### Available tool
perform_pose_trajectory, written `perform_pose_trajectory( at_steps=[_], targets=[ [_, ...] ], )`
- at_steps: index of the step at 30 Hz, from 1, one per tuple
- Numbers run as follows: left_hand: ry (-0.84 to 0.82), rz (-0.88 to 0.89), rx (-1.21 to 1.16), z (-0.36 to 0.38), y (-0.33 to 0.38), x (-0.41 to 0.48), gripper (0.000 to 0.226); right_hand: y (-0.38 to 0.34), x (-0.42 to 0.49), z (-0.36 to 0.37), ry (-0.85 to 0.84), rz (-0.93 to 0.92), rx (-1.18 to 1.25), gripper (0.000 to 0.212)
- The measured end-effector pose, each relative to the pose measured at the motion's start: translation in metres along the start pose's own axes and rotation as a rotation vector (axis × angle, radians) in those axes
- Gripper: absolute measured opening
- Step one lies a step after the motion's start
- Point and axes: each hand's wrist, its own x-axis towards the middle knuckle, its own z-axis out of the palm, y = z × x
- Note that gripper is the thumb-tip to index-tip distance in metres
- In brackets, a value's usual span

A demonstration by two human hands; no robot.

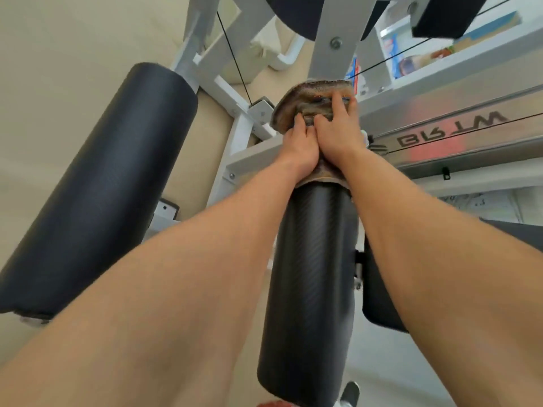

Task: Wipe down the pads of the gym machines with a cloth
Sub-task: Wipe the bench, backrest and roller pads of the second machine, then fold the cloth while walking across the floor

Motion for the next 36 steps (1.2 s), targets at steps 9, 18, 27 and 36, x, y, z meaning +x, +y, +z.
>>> perform_pose_trajectory(
  at_steps=[9,18,27,36],
  targets=[
    [-0.032,0.016,0.118,-0.033,-0.059,-0.139,0.043,-0.008,-0.124,0.019,0.077,-0.158,-0.34,0.047],
    [0.101,-0.361,0.314,-0.184,0.043,-0.365,0.031,-0.144,-0.309,-0.04,-0.43,-0.06,0.028,0.021],
    [0.303,-0.413,0.022,-0.314,0.276,-0.489,0.02,-0.325,-0.374,-0.214,-0.643,-0.298,0.579,0.012],
    [0.637,-0.2,0.1,-0.392,0.396,-0.539,0.016,-0.371,-0.385,-0.262,-0.77,0.074,0.995,0.016]
  ],
)
